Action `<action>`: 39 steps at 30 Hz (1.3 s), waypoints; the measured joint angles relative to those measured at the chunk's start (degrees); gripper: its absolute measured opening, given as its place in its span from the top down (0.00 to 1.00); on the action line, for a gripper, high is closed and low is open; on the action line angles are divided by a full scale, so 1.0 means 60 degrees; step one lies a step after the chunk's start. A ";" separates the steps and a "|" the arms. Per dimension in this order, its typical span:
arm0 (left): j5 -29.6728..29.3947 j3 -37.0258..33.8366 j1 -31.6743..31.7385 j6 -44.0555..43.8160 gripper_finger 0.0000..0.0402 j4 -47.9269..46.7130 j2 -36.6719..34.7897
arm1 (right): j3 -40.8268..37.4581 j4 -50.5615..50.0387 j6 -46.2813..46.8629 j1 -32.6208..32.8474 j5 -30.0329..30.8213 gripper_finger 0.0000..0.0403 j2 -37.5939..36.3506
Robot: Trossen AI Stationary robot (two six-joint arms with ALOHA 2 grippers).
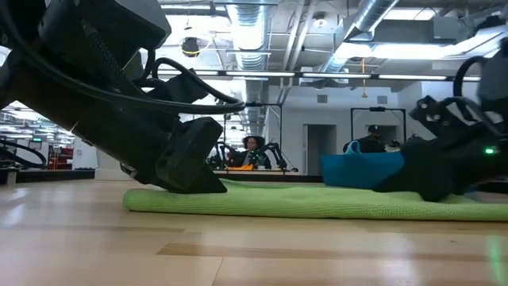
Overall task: Fold microfiber towels
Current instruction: Fold the green microfiber cloth
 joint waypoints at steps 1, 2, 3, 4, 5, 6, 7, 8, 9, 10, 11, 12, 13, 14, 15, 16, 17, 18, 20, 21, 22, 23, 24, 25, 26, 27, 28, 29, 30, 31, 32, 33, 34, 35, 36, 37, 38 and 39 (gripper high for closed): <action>0.0007 0.0000 0.0000 0.0006 0.98 0.0001 0.0000 | 0.0010 0.0004 0.0170 -0.0051 0.0026 0.95 0.0072; 0.0007 0.0000 -0.0004 0.0014 0.98 -0.0003 0.0000 | 0.0010 0.0036 0.0230 -0.0048 0.0072 0.95 0.0124; 0.0007 0.0000 -0.0004 0.0017 0.98 -0.0006 0.0004 | 0.0025 0.0070 0.0235 -0.0032 0.0080 0.95 0.0142; 0.0007 0.0000 -0.0004 0.0020 0.98 -0.0010 0.0004 | 0.0043 0.0065 0.0233 0.0004 0.0075 0.95 0.0132; 0.0007 0.0000 -0.0004 0.0024 0.98 -0.0010 0.0004 | 0.0064 0.0025 0.0207 0.0061 0.0068 0.96 0.0089; 0.0007 -0.0003 -0.0006 0.0024 0.98 -0.0010 0.0004 | 0.0066 0.0013 0.0064 0.0159 0.0019 0.96 -0.0008; 0.0007 -0.0004 -0.0007 0.0026 0.98 -0.0013 0.0007 | 0.0066 0.0008 -0.0114 0.0285 -0.0050 0.96 -0.0157; 0.0006 -0.0004 -0.0007 0.0024 0.98 -0.0013 0.0007 | 0.0066 0.0046 -0.0294 0.0408 -0.0077 0.96 -0.0340; 0.0003 -0.0004 -0.0007 0.0024 0.98 -0.0007 0.0007 | 0.0066 0.0065 -0.0464 0.0552 -0.0006 0.96 -0.0562; 0.0004 -0.0008 -0.0007 0.0028 0.98 0.0008 0.0002 | 0.0066 0.0076 -0.0648 0.0689 0.0090 0.95 -0.0821; 0.0023 -0.0011 -0.0007 0.0028 0.98 0.0008 -0.0043 | 0.0066 0.0074 -0.0820 0.0869 0.0256 0.95 -0.1115; 0.0130 -0.0018 -0.0007 0.0028 0.98 0.0001 -0.0100 | 0.0066 0.0109 -0.0972 0.1061 0.0430 0.95 -0.1394; 0.0256 -0.0018 -0.0020 0.0034 0.98 -0.0006 -0.0193 | 0.0066 0.0114 -0.1087 0.1290 0.0570 0.95 -0.1655; 0.0406 -0.0026 -0.0042 0.0150 0.98 -0.0069 -0.0330 | 0.0066 0.0098 -0.1196 0.1530 0.0701 0.95 -0.1897; 0.0586 -0.0036 -0.0047 0.0371 0.98 -0.0116 -0.0472 | 0.0066 0.0100 -0.1285 0.1763 0.0842 0.95 -0.2105; 0.0745 -0.0044 -0.0057 0.0616 0.98 -0.0153 -0.0616 | 0.0067 0.0109 -0.1346 0.1986 0.0930 0.96 -0.2282; 0.0865 -0.0051 -0.0066 0.0880 0.98 -0.0213 -0.0805 | 0.0070 0.0144 -0.1356 0.2195 0.0971 0.96 -0.2412; 0.0955 -0.0051 -0.0064 0.1118 0.98 -0.0258 -0.1021 | 0.0070 0.0221 -0.1304 0.2400 0.0957 0.96 -0.2470; 0.1054 -0.0029 -0.0051 0.1477 0.98 -0.0367 -0.1453 | 0.0070 0.0526 -0.1156 0.2861 0.0642 0.96 -0.2409; 0.1053 -0.0025 -0.0064 0.1562 0.98 -0.0605 -0.1635 | 0.0073 0.0703 -0.1076 0.3090 0.0434 0.96 -0.2306; 0.1023 -0.0028 -0.0074 0.1578 0.98 -0.0954 -0.1779 | 0.0095 0.0843 -0.0926 0.3312 0.0271 0.95 -0.2159; 0.0938 -0.0033 -0.0088 0.1576 0.98 -0.1309 -0.1896 | 0.0153 0.0923 -0.0761 0.3508 0.0150 0.95 -0.1978; 0.0874 -0.0033 -0.0091 0.1540 0.98 -0.1650 -0.1987 | 0.0249 0.0951 -0.0623 0.3689 0.0071 0.94 -0.1795; 0.0791 -0.0033 -0.0096 0.1343 0.98 -0.1984 -0.2073 | 0.0386 0.0970 -0.0506 0.3861 0.0072 0.94 -0.1592; 0.0734 -0.0033 -0.0102 0.1066 0.98 -0.2209 -0.2129 | 0.0577 0.1019 -0.0430 0.4000 0.0077 0.94 -0.1331; 0.0721 -0.0036 -0.0106 0.0806 0.98 -0.2196 -0.2142 | 0.0784 0.1093 -0.0426 0.4110 0.0073 0.94 -0.1058; 0.0773 -0.0036 -0.0134 0.0659 0.98 -0.1997 -0.2142 | 0.1005 0.1111 -0.0461 0.4208 0.0073 0.95 -0.0757; 0.0796 -0.0036 -0.0202 0.0605 0.98 -0.1607 -0.2128 | 0.1224 0.1114 -0.0487 0.4293 0.0080 0.95 -0.0459; 0.0862 -0.0034 -0.0314 0.0614 0.98 -0.0992 -0.2060 | 0.1443 0.1128 -0.0489 0.4357 0.0083 0.96 -0.0142; 0.0963 -0.0018 -0.0475 0.0758 0.98 -0.0352 -0.1943 | 0.1640 0.1140 -0.0488 0.4408 0.0093 0.97 0.0201; 0.1057 -0.0015 -0.0654 0.0973 0.98 0.0152 -0.1819 | 0.1779 0.1130 -0.0483 0.4456 0.0133 0.97 0.0512; 0.1077 -0.0015 -0.0857 0.1085 0.98 0.0546 -0.1666 | 0.1922 0.1117 -0.0443 0.4473 0.0186 0.97 0.0838; 0.0980 -0.0018 -0.1079 0.1067 0.98 0.0854 -0.1515 | 0.2048 0.1110 -0.0310 0.4471 0.0193 0.97 0.1135; 0.0749 -0.0018 -0.1279 0.0902 0.98 0.1154 -0.1360 | 0.2138 0.1100 -0.0262 0.4469 0.0385 0.96 0.1379; 0.0506 -0.0018 -0.1469 0.0705 0.98 0.1400 -0.1206 | 0.2224 0.1100 -0.0145 0.4472 0.0582 0.96 0.1559; 0.0270 -0.0018 -0.1674 0.0505 0.98 0.1498 -0.1068 | 0.2300 0.1093 -0.0043 0.4469 0.0774 0.95 0.1729; 0.0058 -0.0018 -0.1841 0.0215 0.98 0.1474 -0.0921 | 0.2381 0.1068 -0.0036 0.4469 0.0928 0.94 0.1860; -0.0074 -0.0018 -0.1962 -0.0133 0.98 0.1446 -0.0753 | 0.2454 0.1057 -0.0104 0.4469 0.1015 0.94 0.1944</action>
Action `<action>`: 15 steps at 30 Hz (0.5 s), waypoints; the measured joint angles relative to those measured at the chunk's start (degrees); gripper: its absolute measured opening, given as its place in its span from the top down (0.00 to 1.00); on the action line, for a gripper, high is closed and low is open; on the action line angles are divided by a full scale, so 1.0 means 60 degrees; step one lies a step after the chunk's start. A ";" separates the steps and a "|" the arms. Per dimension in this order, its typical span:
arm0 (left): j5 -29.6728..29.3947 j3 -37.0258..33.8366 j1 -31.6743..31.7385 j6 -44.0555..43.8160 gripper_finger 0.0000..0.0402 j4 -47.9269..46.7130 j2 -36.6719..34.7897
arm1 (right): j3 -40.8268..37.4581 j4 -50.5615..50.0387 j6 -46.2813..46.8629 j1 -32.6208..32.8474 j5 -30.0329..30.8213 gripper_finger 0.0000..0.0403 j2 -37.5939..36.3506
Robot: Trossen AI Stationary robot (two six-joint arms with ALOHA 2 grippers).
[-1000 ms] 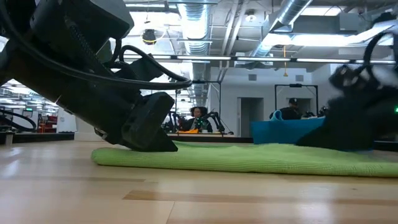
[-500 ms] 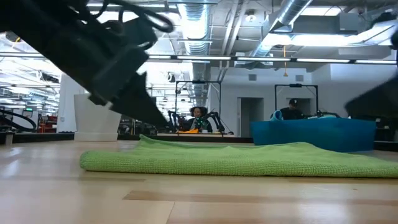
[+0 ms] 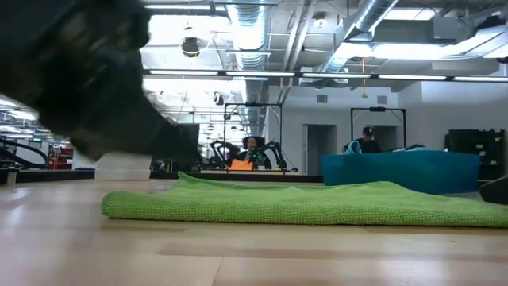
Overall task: Fold microfiber towels
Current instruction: Fold the green microfiber cloth
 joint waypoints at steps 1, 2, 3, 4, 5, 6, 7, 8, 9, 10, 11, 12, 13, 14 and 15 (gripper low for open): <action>-0.0016 -0.0002 -0.0115 -0.0275 0.98 -0.0058 0.0145 | 0.0069 -0.0026 -0.0071 -0.0002 0.0038 0.94 0.0038; -0.0006 -0.0011 -0.0208 -0.0479 0.98 -0.0084 0.0250 | 0.0129 -0.0050 -0.0143 -0.0006 0.0055 0.94 0.0020; 0.0040 -0.0011 -0.0265 -0.0631 0.98 -0.0065 0.0326 | 0.0169 -0.0060 -0.0255 -0.0019 0.0040 0.95 -0.0046; 0.0100 -0.0005 -0.0305 -0.0783 0.98 -0.0030 0.0393 | 0.0177 -0.0064 -0.0331 -0.0024 -0.0073 0.95 -0.0154; 0.0181 0.0000 -0.0323 -0.0899 0.98 -0.0069 0.0453 | 0.0189 -0.0021 -0.0357 -0.0042 -0.0267 0.96 -0.0288; 0.0192 0.0000 -0.0333 -0.0975 0.98 -0.0187 0.0506 | 0.0225 0.0110 -0.0386 -0.0073 -0.0496 0.96 -0.0431; 0.0225 0.0000 -0.0337 -0.1099 0.98 -0.0341 0.0548 | 0.0263 0.0174 -0.0504 -0.0098 -0.0556 0.97 -0.0649; 0.0262 0.0000 -0.0337 -0.1226 0.98 -0.0543 0.0553 | 0.0247 0.0191 -0.0667 -0.0108 -0.0515 0.97 -0.0860; 0.0356 0.0000 -0.0334 -0.1400 0.98 -0.0811 0.0553 | 0.0246 0.0178 -0.0873 -0.0114 -0.0480 0.97 -0.1019; 0.0444 0.0006 -0.0329 -0.1546 0.98 -0.1014 0.0549 | 0.0246 0.0123 -0.1114 -0.0113 -0.0470 0.96 -0.1185; 0.0552 0.0028 -0.0314 -0.1638 0.98 -0.1228 0.0526 | 0.0246 0.0086 -0.1386 -0.0093 -0.0442 0.95 -0.1388; 0.0656 0.0037 -0.0314 -0.1752 0.98 -0.1471 0.0496 | 0.0246 0.0098 -0.1682 -0.0056 -0.0339 0.94 -0.1652; 0.0714 0.0047 -0.0312 -0.1892 0.98 -0.1718 0.0484 | 0.0249 0.0143 -0.1976 -0.0011 -0.0205 0.94 -0.1925; 0.0758 0.0063 -0.0315 -0.2051 0.98 -0.1964 0.0484 | 0.0260 0.0149 -0.2268 0.0000 -0.0163 0.93 -0.2158; 0.0800 0.0069 -0.0311 -0.2215 0.98 -0.2182 0.0468 | 0.0262 0.0073 -0.2577 0.0027 -0.0153 0.93 -0.2367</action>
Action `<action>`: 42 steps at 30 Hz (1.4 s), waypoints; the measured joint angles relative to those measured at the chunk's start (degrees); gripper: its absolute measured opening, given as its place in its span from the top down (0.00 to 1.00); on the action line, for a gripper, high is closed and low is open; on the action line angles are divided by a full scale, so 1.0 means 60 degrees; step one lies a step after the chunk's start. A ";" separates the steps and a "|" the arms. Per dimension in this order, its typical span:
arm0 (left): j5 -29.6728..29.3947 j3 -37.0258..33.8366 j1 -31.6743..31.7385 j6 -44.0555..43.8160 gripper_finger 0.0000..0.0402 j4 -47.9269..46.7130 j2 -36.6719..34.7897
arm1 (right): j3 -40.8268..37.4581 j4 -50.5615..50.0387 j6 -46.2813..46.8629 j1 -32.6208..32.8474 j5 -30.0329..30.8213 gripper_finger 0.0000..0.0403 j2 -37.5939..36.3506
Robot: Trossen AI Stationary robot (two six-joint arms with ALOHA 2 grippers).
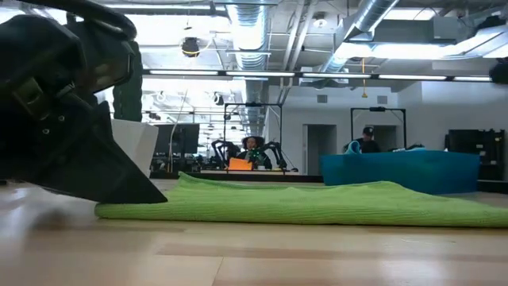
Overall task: Fold microfiber towels
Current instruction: Fold the green microfiber cloth
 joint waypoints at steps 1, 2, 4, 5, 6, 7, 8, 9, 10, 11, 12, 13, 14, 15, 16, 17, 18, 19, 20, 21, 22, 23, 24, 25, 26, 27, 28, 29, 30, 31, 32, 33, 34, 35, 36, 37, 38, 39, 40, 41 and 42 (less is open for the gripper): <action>-0.0005 -0.0008 -0.0004 -0.0130 0.98 -0.0271 -0.0032 | -0.0005 -0.0056 -0.0289 0.0031 0.0000 0.93 -0.0206; 0.0000 -0.0013 -0.0011 -0.0232 0.98 -0.0492 -0.0062 | -0.0006 -0.0054 -0.0530 0.0038 -0.0009 0.93 -0.0395; 0.0012 -0.0015 -0.0022 -0.0380 0.98 -0.0829 -0.0156 | -0.0006 -0.0139 -0.0792 0.0020 -0.0001 0.93 -0.0690; -0.0005 -0.0018 -0.0022 -0.0392 0.98 -0.1071 -0.0255 | -0.0006 -0.0284 -0.0820 0.0020 0.0002 0.94 -0.0776; -0.0001 -0.0032 -0.0035 -0.0403 0.98 -0.1318 -0.0362 | -0.0006 -0.0393 -0.0835 0.0016 0.0002 0.94 -0.0825; -0.0005 -0.0043 -0.0040 -0.0404 0.98 -0.1550 -0.0475 | -0.0006 -0.0469 -0.0848 0.0016 0.0002 0.94 -0.0861; 0.0016 -0.0051 -0.0046 -0.0407 0.98 -0.1838 -0.0627 | -0.0006 -0.0493 -0.0855 0.0016 0.0007 0.94 -0.0892; 0.0061 -0.0077 -0.0064 -0.0408 0.98 -0.2181 -0.0808 | -0.0006 -0.0491 -0.0859 0.0020 0.0009 0.94 -0.0903; 0.0127 -0.0093 -0.0066 -0.0406 0.98 -0.2498 -0.0978 | -0.0006 -0.0496 -0.0855 0.0020 0.0009 0.94 -0.0903; 0.0260 -0.0098 -0.0066 -0.0412 0.98 -0.2771 -0.1155 | -0.0006 -0.0517 -0.0842 0.0020 0.0009 0.94 -0.0903; 0.0341 -0.0098 -0.0079 -0.0425 0.98 -0.3079 -0.1362 | -0.0006 -0.0521 -0.0820 0.0020 0.0013 0.93 -0.0903; 0.0356 -0.0098 -0.0096 -0.0448 0.98 -0.3385 -0.1572 | -0.0006 -0.0520 -0.0796 0.0020 0.0008 0.92 -0.0903; 0.0369 -0.0098 -0.0109 -0.0448 0.98 -0.3618 -0.1779 | -0.0006 -0.0543 -0.0753 0.0020 -0.0042 0.91 -0.0903; 0.0444 -0.0092 -0.0109 -0.0448 0.98 -0.3833 -0.1945 | -0.0006 -0.0563 -0.0746 0.0015 -0.0189 0.90 -0.0903; 0.0560 -0.0091 -0.0112 -0.0465 0.98 -0.4102 -0.2121 | -0.0006 -0.0566 -0.0774 -0.0047 -0.0434 0.88 -0.0903; 0.0691 -0.0093 -0.0129 -0.0478 0.98 -0.4341 -0.2304 | -0.0006 -0.0596 -0.0783 -0.0107 -0.0744 0.87 -0.0903; 0.0795 -0.0095 -0.0127 -0.0481 0.98 -0.4460 -0.2473 | -0.0006 -0.0698 -0.0777 -0.0178 -0.1105 0.85 -0.0903; 0.0860 -0.0094 -0.0133 -0.0481 0.98 -0.4489 -0.2637 | -0.0008 -0.0832 -0.0747 -0.0277 -0.1493 0.83 -0.0903; 0.0890 -0.0091 -0.0156 -0.0481 0.98 -0.4549 -0.2800 | -0.0013 -0.0907 -0.0739 -0.0395 -0.1861 0.81 -0.0903; 0.0866 -0.0091 -0.0178 -0.0481 0.98 -0.4623 -0.2968 | -0.0013 -0.0951 -0.0739 -0.0521 -0.2224 0.79 -0.0903; 0.0819 -0.0091 -0.0204 -0.0460 0.98 -0.4601 -0.3101 | -0.0013 -0.1042 -0.0739 -0.0648 -0.2643 0.77 -0.0903; 0.0724 -0.0085 -0.0229 -0.0438 0.98 -0.4567 -0.3201 | -0.0013 -0.1179 -0.0739 -0.0782 -0.3078 0.76 -0.0903; 0.0601 -0.0084 -0.0260 -0.0437 0.98 -0.4557 -0.3284 | -0.0013 -0.1283 -0.0739 -0.0930 -0.3469 0.74 -0.0903; 0.0415 -0.0084 -0.0308 -0.0435 0.98 -0.4534 -0.3335 | -0.0013 -0.1330 -0.0735 -0.1061 -0.3838 0.73 -0.0903; 0.0213 -0.0084 -0.0335 -0.0439 0.98 -0.4429 -0.3354 | -0.0013 -0.1405 -0.0735 -0.1169 -0.4160 0.72 -0.0903; -0.0045 -0.0084 -0.0382 -0.0441 0.98 -0.4293 -0.3350 | -0.0013 -0.1546 -0.0732 -0.1251 -0.4367 0.72 -0.0903; -0.0333 -0.0084 -0.0428 -0.0441 0.98 -0.4164 -0.3337 | -0.0013 -0.1651 -0.0733 -0.1318 -0.4430 0.71 -0.0903; -0.0745 -0.0084 -0.0468 -0.0441 0.98 -0.3898 -0.3269 | -0.0013 -0.1678 -0.0740 -0.1372 -0.4438 0.71 -0.0903; -0.1151 -0.0080 -0.0487 -0.0362 0.98 -0.3444 -0.3156 | -0.0009 -0.1718 -0.0760 -0.1383 -0.4433 0.71 -0.0903; -0.1592 -0.0077 -0.0510 -0.0182 0.98 -0.2969 -0.3013 | -0.0009 -0.1785 -0.0852 -0.1390 -0.4431 0.71 -0.0903; -0.1951 -0.0074 -0.0511 0.0105 0.98 -0.2438 -0.2837 | -0.0013 -0.1826 -0.0982 -0.1390 -0.4431 0.71 -0.0903; -0.2219 -0.0069 -0.0508 0.0504 0.98 -0.1726 -0.2600 | -0.0010 -0.1791 -0.1034 -0.1386 -0.4431 0.71 -0.0848; -0.2334 -0.0066 -0.0462 0.0959 0.98 -0.0996 -0.2323 | 0.0004 -0.1743 -0.1040 -0.1385 -0.4429 0.71 -0.0758; -0.2333 -0.0066 -0.0393 0.1455 0.98 -0.0253 -0.2009 | 0.0000 -0.1771 -0.1059 -0.1382 -0.4390 0.71 -0.0644; -0.2288 -0.0066 -0.0300 0.1960 0.98 0.0498 -0.1682 | -0.0010 -0.1796 -0.1063 -0.1382 -0.4367 0.71 -0.0541; -0.2222 -0.0066 -0.0205 0.2442 0.98 0.1298 -0.1331 | -0.0009 -0.1723 -0.1063 -0.1382 -0.4351 0.71 -0.0398; -0.2109 -0.0066 -0.0110 0.2865 0.98 0.2134 -0.0978 | -0.0006 -0.1597 -0.1063 -0.1382 -0.4355 0.71 -0.0214; -0.2026 -0.0066 -0.0016 0.3222 0.98 0.2798 -0.0681 | -0.0006 -0.1476 -0.1062 -0.1386 -0.4351 0.71 -0.0027; -0.1961 -0.0064 0.0087 0.3488 0.98 0.3462 -0.0385 | -0.0009 -0.1285 -0.1063 -0.1386 -0.4351 0.71 0.0162; -0.1806 -0.0016 0.0201 0.3713 0.98 0.4062 -0.0089 | -0.0007 -0.1058 -0.1063 -0.1389 -0.4350 0.71 0.0347; -0.1630 0.0062 0.0305 0.3914 0.98 0.4486 0.0165 | 0.0001 -0.0865 -0.1063 -0.1386 -0.4347 0.71 0.0530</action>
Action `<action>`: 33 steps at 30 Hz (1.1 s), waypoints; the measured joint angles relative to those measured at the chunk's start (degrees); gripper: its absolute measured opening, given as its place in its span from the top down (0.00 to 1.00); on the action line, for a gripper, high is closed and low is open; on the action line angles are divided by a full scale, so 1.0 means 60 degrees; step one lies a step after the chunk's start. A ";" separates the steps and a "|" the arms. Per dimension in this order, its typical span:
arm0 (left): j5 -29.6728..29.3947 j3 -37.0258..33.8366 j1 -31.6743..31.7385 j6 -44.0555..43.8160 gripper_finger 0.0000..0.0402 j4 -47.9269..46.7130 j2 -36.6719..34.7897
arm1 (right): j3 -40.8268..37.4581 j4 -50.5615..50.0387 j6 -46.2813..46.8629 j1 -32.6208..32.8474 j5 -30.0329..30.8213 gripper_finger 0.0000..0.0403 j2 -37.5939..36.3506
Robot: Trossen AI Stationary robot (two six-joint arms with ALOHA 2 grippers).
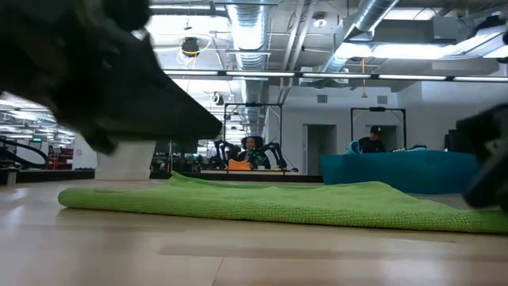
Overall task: Fold microfiber towels
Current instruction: Fold the green microfiber cloth
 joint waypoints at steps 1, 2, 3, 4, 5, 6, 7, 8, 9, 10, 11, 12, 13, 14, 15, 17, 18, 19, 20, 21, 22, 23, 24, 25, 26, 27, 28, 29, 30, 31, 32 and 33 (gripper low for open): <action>0.0143 0.0084 0.0105 0.0174 0.98 0.0278 0.0220 | 0.0000 0.0134 0.0004 0.0000 0.0006 0.71 0.0170; 0.0270 0.0215 0.0194 0.0329 0.98 0.0466 0.0418 | 0.0000 0.0192 0.0043 0.0000 0.0013 0.71 0.0322; 0.0385 0.0397 0.0294 0.0433 0.98 0.0564 0.0615 | 0.0000 0.0261 0.0162 0.0004 0.0082 0.71 0.0438; 0.0501 0.0562 0.0390 0.0508 0.98 0.0613 0.0766 | 0.0009 0.0300 0.0317 0.0004 0.0112 0.71 0.0509; 0.0606 0.0701 0.0465 0.0616 0.98 0.0616 0.0881 | 0.0019 0.0355 0.0454 0.0006 0.0189 0.71 0.0587; 0.0701 0.0872 0.0548 0.0748 0.98 0.0589 0.0988 | 0.0027 0.0411 0.0589 0.0011 0.0262 0.71 0.0678; 0.0859 0.1062 0.0634 0.0853 0.98 0.0579 0.1097 | 0.0036 0.0394 0.0696 0.0011 0.0309 0.71 0.0694; 0.1041 0.1228 0.0708 0.0965 0.98 0.0557 0.1173 | 0.0036 0.0337 0.0777 0.0018 0.0334 0.71 0.0694; 0.1163 0.1353 0.0767 0.1091 0.98 0.0434 0.1184 | 0.0036 0.0311 0.0798 0.0048 0.0369 0.71 0.0705; 0.1283 0.1489 0.0832 0.1174 0.98 0.0264 0.1184 | 0.0036 0.0295 0.0805 0.0051 0.0403 0.71 0.0709; 0.1502 0.1639 0.0890 0.1193 0.98 0.0060 0.1184 | 0.0036 0.0262 0.0818 0.0048 0.0432 0.72 0.0691; 0.1601 0.1745 0.0933 0.1196 0.98 -0.0117 0.1180 | 0.0029 0.0212 0.0823 0.0040 0.0488 0.73 0.0664; 0.1621 0.1841 0.0961 0.1219 0.98 -0.0337 0.1180 | 0.0019 0.0204 0.0827 0.0036 0.0520 0.74 0.0654; 0.1628 0.1924 0.0970 0.1284 0.98 -0.0455 0.1183 | 0.0012 0.0196 0.0827 0.0027 0.0549 0.76 0.0654; 0.1646 0.2001 0.0970 0.1310 0.98 -0.0532 0.1184 | 0.0014 0.0184 0.0827 0.0022 0.0556 0.77 0.0654; 0.1760 0.2073 0.0963 0.1206 0.98 -0.0714 0.1172 | 0.0015 0.0167 0.0827 0.0025 0.0572 0.79 0.0680; 0.1766 0.2069 0.0962 0.1092 0.98 -0.0914 0.1170 | 0.0011 0.0175 0.0817 0.0046 0.0600 0.80 0.0691; 0.1749 0.2054 0.0951 0.0986 0.98 -0.1124 0.1174 | 0.0011 0.0187 0.0742 0.0047 0.0615 0.80 0.0694; 0.1682 0.2044 0.0934 0.0866 0.98 -0.1287 0.1180 | 0.0011 0.0204 0.0653 0.0050 0.0611 0.81 0.0697; 0.1599 0.2044 0.0920 0.0709 0.98 -0.1390 0.1180 | 0.0007 0.0245 0.0596 0.0081 0.0617 0.81 0.0703; 0.1524 0.2055 0.0919 0.0557 0.98 -0.1436 0.1229 | 0.0007 0.0288 0.0548 0.0104 0.0639 0.80 0.0709; 0.1510 0.2072 0.0918 0.0443 0.98 -0.1425 0.1316 | 0.0007 0.0315 0.0528 0.0106 0.0647 0.80 0.0709; 0.1502 0.2064 0.0919 0.0395 0.98 -0.1437 0.1418 | 0.0009 0.0339 0.0509 0.0104 0.0645 0.79 0.0710; 0.1536 0.2062 0.0917 0.0343 0.98 -0.1435 0.1558 | 0.0027 0.0329 0.0491 0.0092 0.0650 0.77 0.0714; 0.1592 0.2107 0.0919 0.0246 0.98 -0.1434 0.1699 | 0.0061 0.0323 0.0398 0.0087 0.0649 0.76 0.0718; 0.1582 0.2153 0.0919 0.0119 0.98 -0.1410 0.1820 | 0.0103 0.0293 0.0278 0.0088 0.0641 0.75 0.0675; 0.1600 0.2202 0.0919 0.0005 0.98 -0.1353 0.1904 | 0.0149 0.0213 0.0087 0.0099 0.0610 0.73 0.0561; 0.1648 0.2237 0.0919 -0.0096 0.98 -0.1287 0.1987 | 0.0213 0.0186 -0.0181 0.0129 0.0637 0.71 0.0402; 0.1611 0.2263 0.0915 -0.0153 0.98 -0.1254 0.2062 | 0.0289 0.0239 -0.0486 0.0168 0.0737 0.70 0.0216; 0.1556 0.2270 0.0915 -0.0177 0.98 -0.1253 0.2129 | 0.0337 0.0317 -0.0767 0.0201 0.0843 0.69 0.0020; 0.1485 0.2273 0.0904 -0.0177 0.98 -0.1252 0.2169 | 0.0341 0.0262 -0.0938 0.0238 0.1046 0.68 -0.0139; 0.1470 0.2273 0.0904 -0.0179 0.98 -0.1263 0.2175 | 0.0339 0.0016 -0.0975 0.0264 0.1162 0.67 -0.0250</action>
